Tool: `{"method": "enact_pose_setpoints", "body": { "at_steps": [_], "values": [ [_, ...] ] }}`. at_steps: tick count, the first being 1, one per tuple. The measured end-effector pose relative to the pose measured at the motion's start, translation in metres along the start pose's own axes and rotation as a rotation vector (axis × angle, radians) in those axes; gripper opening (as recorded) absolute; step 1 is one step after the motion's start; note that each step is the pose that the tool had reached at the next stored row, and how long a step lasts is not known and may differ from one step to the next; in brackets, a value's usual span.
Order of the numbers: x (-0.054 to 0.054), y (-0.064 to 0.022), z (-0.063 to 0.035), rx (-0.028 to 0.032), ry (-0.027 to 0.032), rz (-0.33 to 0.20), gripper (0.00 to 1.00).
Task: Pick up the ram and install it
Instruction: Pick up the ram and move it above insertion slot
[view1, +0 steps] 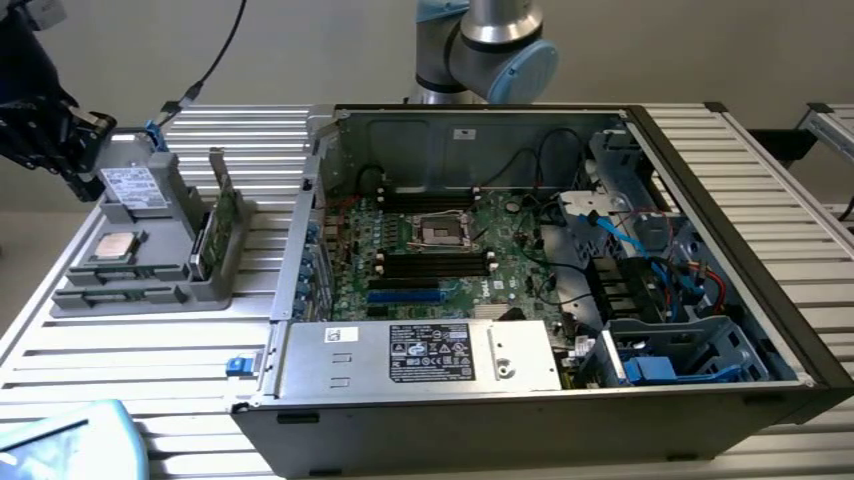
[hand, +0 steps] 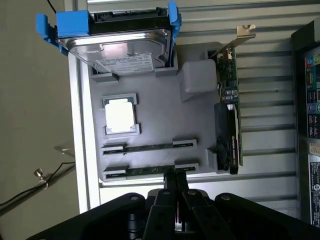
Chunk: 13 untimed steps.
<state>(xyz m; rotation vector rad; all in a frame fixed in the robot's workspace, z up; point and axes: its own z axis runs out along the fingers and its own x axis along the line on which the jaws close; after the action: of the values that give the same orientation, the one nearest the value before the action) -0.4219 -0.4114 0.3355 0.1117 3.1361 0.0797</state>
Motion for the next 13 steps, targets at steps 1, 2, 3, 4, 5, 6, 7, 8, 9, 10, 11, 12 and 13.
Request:
{"method": "enact_pose_setpoints", "body": {
  "at_steps": [1, 2, 3, 4, 5, 6, 7, 8, 9, 10, 11, 12, 13],
  "values": [
    [0.0, 0.0, 0.0, 0.0, 0.0, 0.0, 0.1],
    [0.0, 0.0, 0.0, 0.0, 0.0, 0.0, 0.1],
    [0.0, 0.0, 0.0, 0.0, 0.0, 0.0, 0.1],
    [0.0, 0.0, 0.0, 0.0, 0.0, 0.0, 0.1],
    [0.0, 0.0, 0.0, 0.0, 0.0, 0.0, 0.1],
    [0.0, 0.0, 0.0001, 0.0, 0.0001, 0.0, 0.1],
    [0.0001, 0.0, 0.0003, 0.0, 0.0001, -0.003, 0.1],
    [0.0002, 0.0, 0.0006, -0.0001, 0.0006, -0.014, 0.1],
    [0.0003, 0.0, 0.0008, -0.0004, 0.0017, -0.032, 0.1],
    [0.0004, 0.0, 0.001, -0.0008, 0.0027, -0.051, 0.1],
    [0.0004, 0.0, 0.0012, -0.0016, 0.0036, -0.069, 0.1],
    [0.0004, -0.0001, 0.0015, -0.0023, 0.0045, -0.086, 0.1],
    [0.0004, -0.0001, 0.0016, -0.0028, 0.0055, -0.105, 0.1]
  ]
}}
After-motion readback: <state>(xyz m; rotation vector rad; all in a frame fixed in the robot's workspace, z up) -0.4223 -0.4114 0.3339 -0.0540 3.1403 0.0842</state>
